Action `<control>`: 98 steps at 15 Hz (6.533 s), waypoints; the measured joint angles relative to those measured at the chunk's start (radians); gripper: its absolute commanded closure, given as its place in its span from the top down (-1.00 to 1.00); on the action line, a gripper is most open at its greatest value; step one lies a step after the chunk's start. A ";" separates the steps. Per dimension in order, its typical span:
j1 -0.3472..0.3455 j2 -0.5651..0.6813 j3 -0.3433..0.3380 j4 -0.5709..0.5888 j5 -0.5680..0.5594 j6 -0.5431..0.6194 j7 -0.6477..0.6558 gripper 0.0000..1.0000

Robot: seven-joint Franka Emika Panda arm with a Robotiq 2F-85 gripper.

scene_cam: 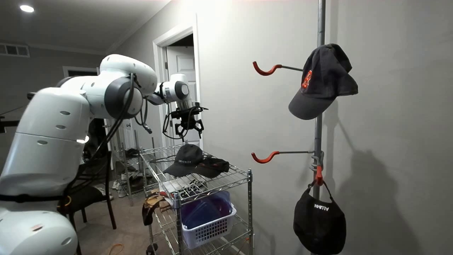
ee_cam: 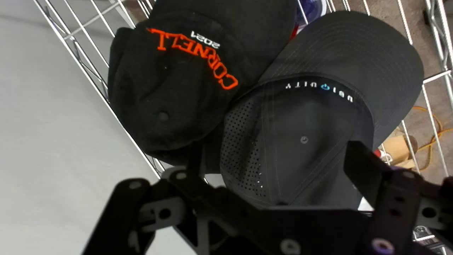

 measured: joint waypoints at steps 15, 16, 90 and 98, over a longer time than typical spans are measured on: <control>0.126 0.316 -0.039 0.393 0.043 -0.069 0.054 1.00; 0.128 0.328 -0.040 0.412 0.051 -0.094 0.054 1.00; 0.071 -0.085 -0.153 0.585 -0.121 -0.702 -0.116 -0.96; 0.029 -0.234 -0.216 0.276 -0.145 -0.651 -0.014 -0.96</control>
